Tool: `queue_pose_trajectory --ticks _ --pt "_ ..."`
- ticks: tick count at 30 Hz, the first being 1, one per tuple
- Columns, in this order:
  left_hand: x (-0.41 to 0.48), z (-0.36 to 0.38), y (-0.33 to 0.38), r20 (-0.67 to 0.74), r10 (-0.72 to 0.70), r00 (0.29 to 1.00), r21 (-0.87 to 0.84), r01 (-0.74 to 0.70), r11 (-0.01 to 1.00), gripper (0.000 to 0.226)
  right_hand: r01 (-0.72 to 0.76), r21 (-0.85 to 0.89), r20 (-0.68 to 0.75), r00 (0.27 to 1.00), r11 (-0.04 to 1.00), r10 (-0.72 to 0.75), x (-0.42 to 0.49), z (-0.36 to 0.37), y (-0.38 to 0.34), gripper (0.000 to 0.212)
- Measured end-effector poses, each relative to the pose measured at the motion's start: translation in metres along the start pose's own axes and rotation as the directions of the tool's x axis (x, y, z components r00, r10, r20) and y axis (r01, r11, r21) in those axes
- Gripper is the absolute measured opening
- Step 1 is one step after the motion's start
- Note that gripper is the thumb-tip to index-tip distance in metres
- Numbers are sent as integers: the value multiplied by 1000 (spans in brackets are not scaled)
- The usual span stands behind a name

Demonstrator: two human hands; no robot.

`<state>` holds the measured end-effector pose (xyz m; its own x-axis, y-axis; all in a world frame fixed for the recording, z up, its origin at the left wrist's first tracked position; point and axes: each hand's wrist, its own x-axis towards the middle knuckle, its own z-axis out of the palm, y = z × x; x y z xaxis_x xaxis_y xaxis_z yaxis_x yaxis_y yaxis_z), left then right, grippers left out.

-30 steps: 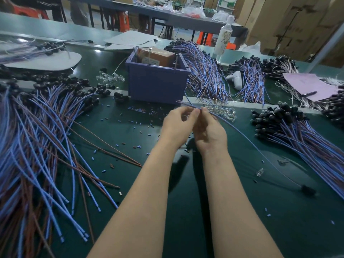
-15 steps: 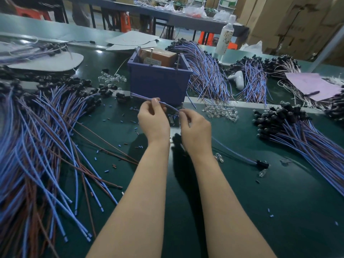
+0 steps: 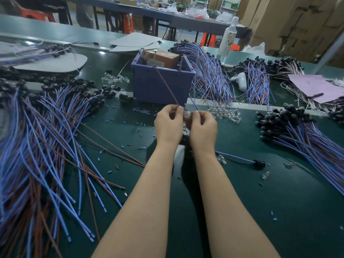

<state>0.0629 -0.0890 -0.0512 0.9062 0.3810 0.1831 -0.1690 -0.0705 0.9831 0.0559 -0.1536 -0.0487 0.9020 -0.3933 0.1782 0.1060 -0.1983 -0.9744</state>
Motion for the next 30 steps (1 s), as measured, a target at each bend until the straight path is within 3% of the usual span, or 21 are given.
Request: queue_pose_trajectory --ticks 3,8,16,30 --pt "1 -2 0 -61 1 998 -23 -2 1000 12 -30 72 -46 998 997 34 2 -1 2 10" --pt "8 -8 -3 -149 -12 989 -18 9 1000 17 85 -62 4 996 994 -85 -1 -1 4 35" --pt "15 -11 -6 -154 -23 988 7 24 1000 20 201 -233 157 973 952 -167 -9 8 0 41" --pt "17 -11 -4 -110 -39 993 19 41 999 21 162 -260 196 974 952 -112 -11 10 -3 39"
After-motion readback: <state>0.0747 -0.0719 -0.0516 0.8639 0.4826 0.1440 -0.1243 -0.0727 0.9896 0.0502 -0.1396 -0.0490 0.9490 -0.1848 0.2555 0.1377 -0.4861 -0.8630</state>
